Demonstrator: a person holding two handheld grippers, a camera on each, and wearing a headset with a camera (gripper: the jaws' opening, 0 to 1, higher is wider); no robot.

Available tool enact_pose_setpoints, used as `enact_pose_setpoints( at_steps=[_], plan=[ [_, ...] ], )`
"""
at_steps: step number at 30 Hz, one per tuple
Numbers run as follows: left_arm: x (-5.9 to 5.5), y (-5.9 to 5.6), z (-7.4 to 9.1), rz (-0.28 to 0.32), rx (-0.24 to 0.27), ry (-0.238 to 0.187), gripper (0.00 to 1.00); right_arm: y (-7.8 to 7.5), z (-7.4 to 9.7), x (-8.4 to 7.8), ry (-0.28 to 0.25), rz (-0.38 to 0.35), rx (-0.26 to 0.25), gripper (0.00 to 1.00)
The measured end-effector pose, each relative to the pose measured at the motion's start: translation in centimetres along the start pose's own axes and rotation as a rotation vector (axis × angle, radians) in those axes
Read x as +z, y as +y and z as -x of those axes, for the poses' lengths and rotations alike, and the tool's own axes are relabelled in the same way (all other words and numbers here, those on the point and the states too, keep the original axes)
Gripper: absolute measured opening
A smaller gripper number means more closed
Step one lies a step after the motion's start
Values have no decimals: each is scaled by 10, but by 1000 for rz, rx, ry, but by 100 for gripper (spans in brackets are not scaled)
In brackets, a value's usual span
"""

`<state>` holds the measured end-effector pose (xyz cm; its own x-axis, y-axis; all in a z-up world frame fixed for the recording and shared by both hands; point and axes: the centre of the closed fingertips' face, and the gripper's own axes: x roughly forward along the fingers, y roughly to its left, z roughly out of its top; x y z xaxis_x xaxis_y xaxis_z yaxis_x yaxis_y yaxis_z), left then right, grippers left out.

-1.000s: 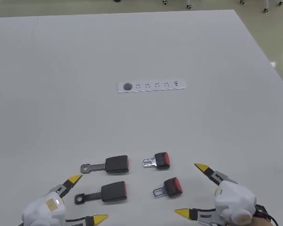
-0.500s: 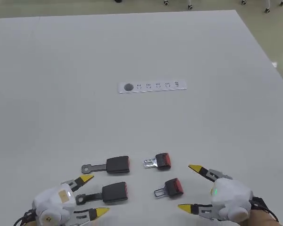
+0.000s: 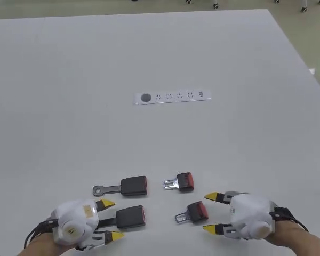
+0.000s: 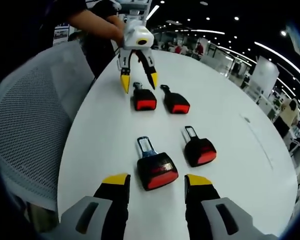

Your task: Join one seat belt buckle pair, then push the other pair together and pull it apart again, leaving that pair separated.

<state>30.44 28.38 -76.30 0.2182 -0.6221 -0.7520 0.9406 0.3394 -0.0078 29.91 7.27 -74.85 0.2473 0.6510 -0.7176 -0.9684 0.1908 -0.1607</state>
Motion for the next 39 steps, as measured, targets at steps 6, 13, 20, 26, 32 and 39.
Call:
enact_pose_setpoints(
  at_steps=[6,13,20,26,32,39],
  plan=[
    [2,0,-6,-27,-29,32,46,1,-9,-5,30,30,49,40],
    [-2,-3,-14,-55,-76,89,39,2,-17,-7,52,58,96,38],
    [-4,0,-13,-62,-97,89,36,-1,-23,-10,73,72,113,34],
    [-1,-4,-13,-86,-121,99,33,0,-24,-10,75,65,115,33],
    [-2,-4,-13,-105,-129,97,32,1,-24,-11,81,46,108,33],
    [-4,-2,-14,-149,-147,106,32,1,-24,-10,85,24,104,31]
  ],
)
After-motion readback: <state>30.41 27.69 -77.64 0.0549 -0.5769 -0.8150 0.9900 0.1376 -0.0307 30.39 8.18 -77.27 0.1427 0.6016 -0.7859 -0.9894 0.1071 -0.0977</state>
